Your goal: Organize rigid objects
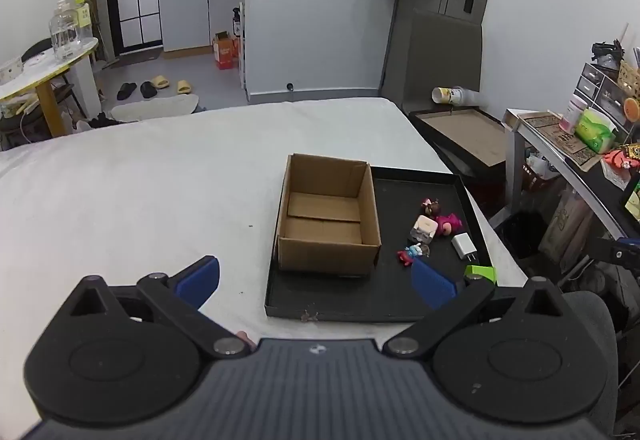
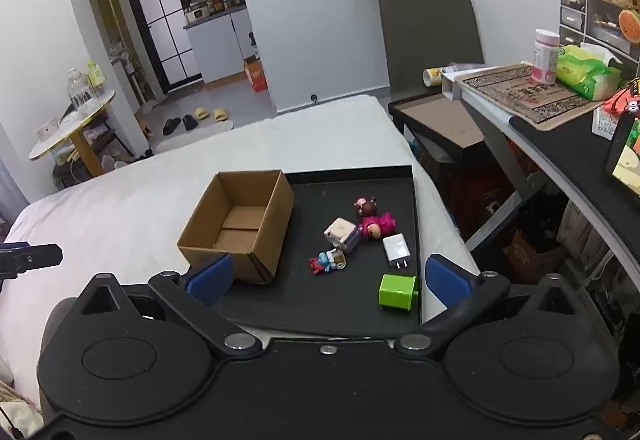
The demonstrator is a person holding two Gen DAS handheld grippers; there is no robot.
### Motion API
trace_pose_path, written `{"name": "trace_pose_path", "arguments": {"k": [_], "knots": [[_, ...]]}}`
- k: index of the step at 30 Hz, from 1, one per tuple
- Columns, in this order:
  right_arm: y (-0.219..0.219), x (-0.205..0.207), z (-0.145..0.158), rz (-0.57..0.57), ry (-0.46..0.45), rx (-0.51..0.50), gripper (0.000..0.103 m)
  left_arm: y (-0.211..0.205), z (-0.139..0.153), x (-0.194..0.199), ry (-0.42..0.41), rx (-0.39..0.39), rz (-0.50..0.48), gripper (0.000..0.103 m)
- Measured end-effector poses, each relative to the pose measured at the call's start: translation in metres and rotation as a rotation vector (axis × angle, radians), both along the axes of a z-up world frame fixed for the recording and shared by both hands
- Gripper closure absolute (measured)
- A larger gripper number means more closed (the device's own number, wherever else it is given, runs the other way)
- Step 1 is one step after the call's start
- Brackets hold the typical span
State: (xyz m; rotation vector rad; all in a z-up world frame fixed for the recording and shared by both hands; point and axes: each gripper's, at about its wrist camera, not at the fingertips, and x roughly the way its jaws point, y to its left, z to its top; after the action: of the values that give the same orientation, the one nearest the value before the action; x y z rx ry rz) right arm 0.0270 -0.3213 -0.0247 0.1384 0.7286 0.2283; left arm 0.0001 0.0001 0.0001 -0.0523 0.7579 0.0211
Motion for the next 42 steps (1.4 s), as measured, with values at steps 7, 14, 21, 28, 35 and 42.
{"name": "trace_pose_path", "arguments": {"k": [7, 14, 21, 28, 35, 42], "knots": [[0.001, -0.002, -0.001, 0.031, -0.010, -0.019, 0.000, -0.003, 0.000, 0.000, 0.000, -0.011, 0.009, 0.001], [0.011, -0.002, 0.001, 0.048, -0.015, -0.031, 0.000, 0.002, 0.006, -0.002, 0.009, -0.018, -0.006, 0.001], [0.008, -0.004, 0.002, 0.051, -0.010, -0.022, 0.000, -0.002, 0.005, -0.003, 0.017, -0.017, -0.024, 0.001], [0.004, -0.005, 0.001, 0.051, -0.001, -0.017, 0.000, -0.007, 0.003, -0.004, 0.021, -0.017, -0.048, 0.001], [0.007, -0.006, -0.003, 0.068, 0.015, -0.018, 0.000, -0.009, 0.002, -0.004, 0.031, -0.024, -0.062, 0.001], [0.008, -0.006, -0.002, 0.080, 0.018, -0.020, 0.000, -0.011, 0.003, -0.004, 0.027, -0.026, -0.068, 0.001]]}}
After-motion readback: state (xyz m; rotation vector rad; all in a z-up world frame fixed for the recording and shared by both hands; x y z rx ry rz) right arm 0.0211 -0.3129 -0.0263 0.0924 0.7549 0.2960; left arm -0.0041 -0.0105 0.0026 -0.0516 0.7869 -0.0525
